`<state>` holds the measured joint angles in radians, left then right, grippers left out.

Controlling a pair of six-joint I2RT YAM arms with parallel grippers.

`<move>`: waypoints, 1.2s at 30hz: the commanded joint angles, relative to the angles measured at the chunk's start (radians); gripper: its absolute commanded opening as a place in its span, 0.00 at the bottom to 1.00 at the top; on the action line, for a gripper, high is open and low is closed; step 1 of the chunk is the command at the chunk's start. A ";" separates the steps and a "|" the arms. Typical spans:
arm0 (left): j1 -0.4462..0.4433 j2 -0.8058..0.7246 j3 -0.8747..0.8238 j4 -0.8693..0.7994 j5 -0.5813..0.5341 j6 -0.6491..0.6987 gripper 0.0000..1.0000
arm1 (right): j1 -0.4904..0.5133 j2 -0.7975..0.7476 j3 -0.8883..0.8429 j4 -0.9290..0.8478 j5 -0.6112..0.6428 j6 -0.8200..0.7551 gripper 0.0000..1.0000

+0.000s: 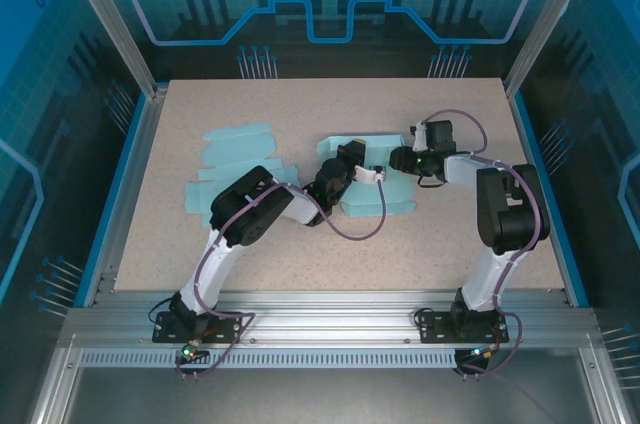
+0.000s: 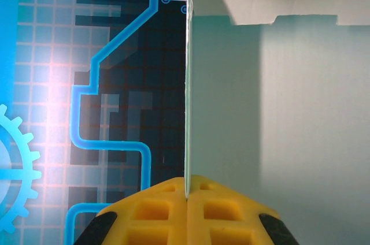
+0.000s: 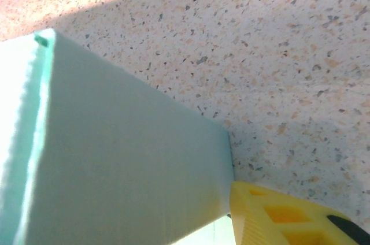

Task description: Fold the paper box

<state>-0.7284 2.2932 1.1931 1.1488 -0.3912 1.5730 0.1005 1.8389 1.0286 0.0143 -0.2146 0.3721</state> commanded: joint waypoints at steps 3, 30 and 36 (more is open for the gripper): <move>-0.007 -0.009 -0.030 -0.141 0.068 -0.038 0.00 | 0.038 0.006 0.026 0.067 0.118 -0.026 0.40; -0.097 -0.245 -0.107 0.009 -0.250 -0.361 0.96 | 0.186 -0.072 0.018 -0.033 0.384 -0.126 0.00; -0.136 -0.362 -0.204 0.133 -0.509 -0.392 0.99 | 0.185 -0.147 0.011 -0.090 0.337 -0.141 0.00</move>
<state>-0.8448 2.0068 1.0290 1.1622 -0.7185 1.2423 0.2768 1.7527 1.0534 -0.0475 0.1497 0.2516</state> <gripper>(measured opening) 0.988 0.102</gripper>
